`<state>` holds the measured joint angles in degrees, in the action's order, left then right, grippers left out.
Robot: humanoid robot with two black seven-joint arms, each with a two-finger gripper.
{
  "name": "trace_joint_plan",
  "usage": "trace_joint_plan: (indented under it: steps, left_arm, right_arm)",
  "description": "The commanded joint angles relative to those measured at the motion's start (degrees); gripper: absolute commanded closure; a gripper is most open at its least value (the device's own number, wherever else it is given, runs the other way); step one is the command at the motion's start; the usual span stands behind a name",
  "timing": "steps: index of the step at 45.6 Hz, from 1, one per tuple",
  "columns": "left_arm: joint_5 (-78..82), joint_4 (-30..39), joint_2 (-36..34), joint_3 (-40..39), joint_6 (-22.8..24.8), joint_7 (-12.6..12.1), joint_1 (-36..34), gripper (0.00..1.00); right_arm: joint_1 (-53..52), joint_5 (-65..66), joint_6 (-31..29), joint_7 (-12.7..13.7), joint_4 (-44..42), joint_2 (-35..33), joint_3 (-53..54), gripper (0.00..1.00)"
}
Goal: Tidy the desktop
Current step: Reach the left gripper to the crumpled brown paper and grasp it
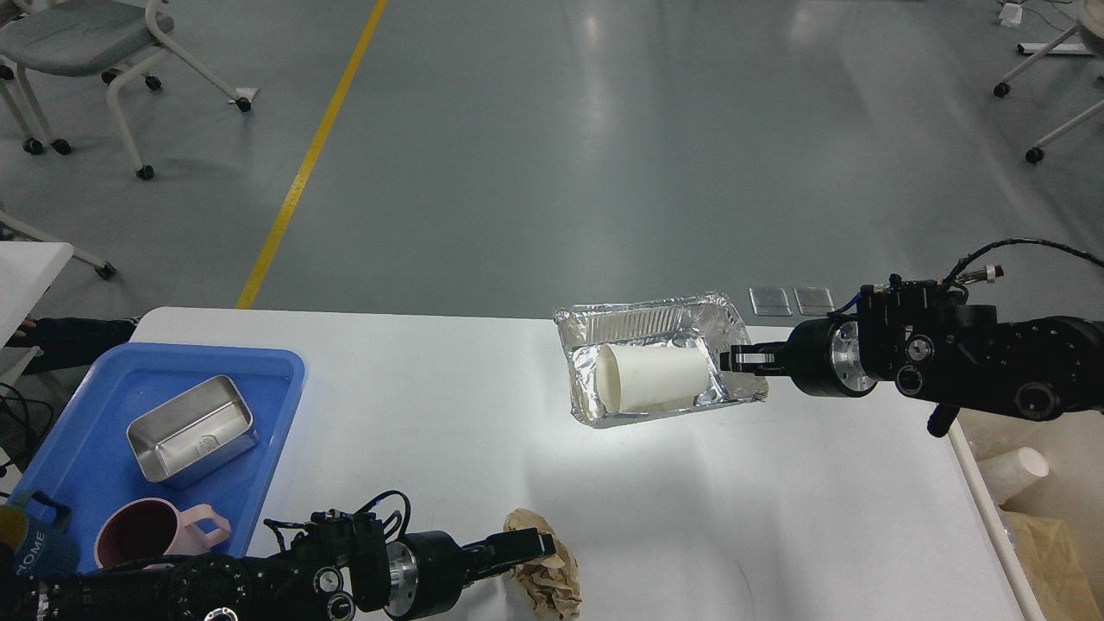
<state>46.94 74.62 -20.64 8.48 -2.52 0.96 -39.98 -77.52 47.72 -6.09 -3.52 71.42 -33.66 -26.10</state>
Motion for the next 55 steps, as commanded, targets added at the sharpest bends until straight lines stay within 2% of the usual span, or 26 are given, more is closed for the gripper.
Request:
trace_joint_plan:
  steps: [1, 12, 19, 25, 30, 42, 47, 55]
  left_arm:
    - [0.1, 0.0, 0.7, 0.3, 0.1, 0.4, 0.0, 0.20]
    - [0.3, -0.1, 1.6, 1.7, 0.1, 0.9, -0.2, 0.66]
    - [0.3, -1.3, 2.0, 1.8, 0.1, 1.4, -0.2, 0.84]
    - [0.3, -2.5, 2.9, 1.8, 0.1, 1.1, 0.0, 0.87]
    - [0.3, -2.8, 3.6, 1.8, 0.1, 1.7, 0.1, 0.98]
    - [0.3, -1.1, 2.5, 1.7, 0.0, 2.7, -0.4, 1.00]
    - [0.2, 2.2, -0.9, 1.6, 0.2, 2.9, -0.9, 1.00]
    - [0.0, 8.6, -11.1, 1.2, 0.4, 3.2, -3.0, 1.00]
  right_arm:
    - [0.0, 0.0, 0.0, 0.0, 0.0, 0.0, 0.0, 1.00]
    - [0.0, 0.0, 0.0, 0.0, 0.0, 0.2, 0.2, 1.00]
    - [0.0, -0.1, 0.0, 0.0, -0.1, 0.2, 0.3, 1.00]
    - [0.0, -0.1, 0.0, 0.0, -0.1, 0.2, 0.3, 1.00]
    - [0.0, -0.1, 0.0, 0.0, -0.1, 0.1, 0.3, 1.00]
    - [0.0, -0.1, 0.0, 0.0, -0.1, -0.1, 0.3, 1.00]
    - [0.0, -0.1, 0.0, 0.0, -0.2, 0.0, 0.3, 1.00]
    - [0.0, -0.1, 0.0, 0.1, -0.2, 0.1, 0.3, 1.00]
